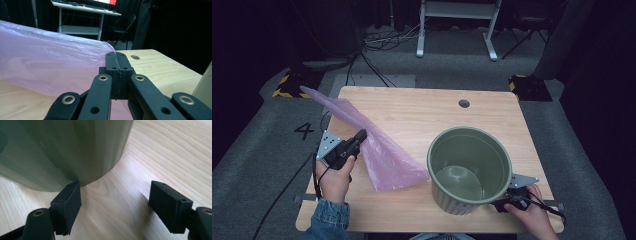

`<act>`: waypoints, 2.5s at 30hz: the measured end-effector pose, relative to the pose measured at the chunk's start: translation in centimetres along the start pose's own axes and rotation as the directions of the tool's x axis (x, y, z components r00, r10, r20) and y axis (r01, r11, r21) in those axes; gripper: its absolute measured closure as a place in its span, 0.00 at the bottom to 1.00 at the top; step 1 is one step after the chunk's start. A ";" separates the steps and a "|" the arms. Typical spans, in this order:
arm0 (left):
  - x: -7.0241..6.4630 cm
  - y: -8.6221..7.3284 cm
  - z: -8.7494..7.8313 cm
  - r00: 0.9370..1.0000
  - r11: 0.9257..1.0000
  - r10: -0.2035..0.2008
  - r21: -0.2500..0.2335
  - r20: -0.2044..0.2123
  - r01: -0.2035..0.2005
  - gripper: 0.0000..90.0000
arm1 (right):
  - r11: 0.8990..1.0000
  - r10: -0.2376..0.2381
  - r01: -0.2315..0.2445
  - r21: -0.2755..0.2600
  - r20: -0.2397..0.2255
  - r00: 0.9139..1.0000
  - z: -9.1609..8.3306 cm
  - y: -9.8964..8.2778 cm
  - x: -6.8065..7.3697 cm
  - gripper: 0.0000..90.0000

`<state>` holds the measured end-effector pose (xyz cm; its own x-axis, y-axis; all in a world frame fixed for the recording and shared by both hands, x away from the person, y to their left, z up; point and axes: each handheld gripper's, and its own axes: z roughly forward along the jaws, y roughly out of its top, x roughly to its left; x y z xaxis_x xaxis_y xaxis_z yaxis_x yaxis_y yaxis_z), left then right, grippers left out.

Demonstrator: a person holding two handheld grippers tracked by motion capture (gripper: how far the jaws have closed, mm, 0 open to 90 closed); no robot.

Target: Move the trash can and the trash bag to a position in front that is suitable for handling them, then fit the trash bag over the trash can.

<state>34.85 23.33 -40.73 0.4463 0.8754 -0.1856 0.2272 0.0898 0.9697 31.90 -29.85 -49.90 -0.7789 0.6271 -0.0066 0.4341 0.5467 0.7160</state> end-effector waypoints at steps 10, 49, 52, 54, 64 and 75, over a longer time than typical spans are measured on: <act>-0.6 3.2 0.1 0.998 0.998 0.049 -0.038 0.026 -0.048 1.00 | 0.999 0.028 -0.027 -0.030 0.032 0.999 0.8 0.3 -0.7 0.23; -5.1 15.1 -1.7 0.962 0.948 0.256 -0.219 0.094 -0.231 1.00 | 0.998 0.047 -0.045 -0.043 0.036 0.998 0.8 0.1 -1.0 0.24; -5.6 15.6 -1.5 0.958 0.945 0.268 -0.221 0.106 -0.240 1.00 | 0.998 0.047 -0.046 -0.043 0.036 0.998 0.8 0.1 -1.0 0.24; -5.9 15.9 -1.3 0.954 0.944 0.275 -0.221 0.119 -0.244 1.00 | 0.998 0.047 -0.046 -0.043 0.036 0.998 0.8 0.1 -1.0 0.24; -7.3 17.6 -0.3 0.920 0.944 0.313 -0.180 0.235 -0.276 1.00 | 0.998 0.049 -0.048 -0.043 0.038 0.998 0.8 0.1 -1.0 0.24; -7.8 19.5 0.4 0.850 0.931 0.365 -0.152 0.379 -0.332 1.00 | 0.998 0.049 -0.047 -0.043 0.038 0.998 0.8 0.1 -1.0 0.24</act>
<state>36.13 18.04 -20.43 0.7908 0.5968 0.1361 -0.0684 -0.1348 0.9885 33.13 -29.99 -50.39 -0.7388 0.6740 0.0018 0.4508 0.4921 0.7447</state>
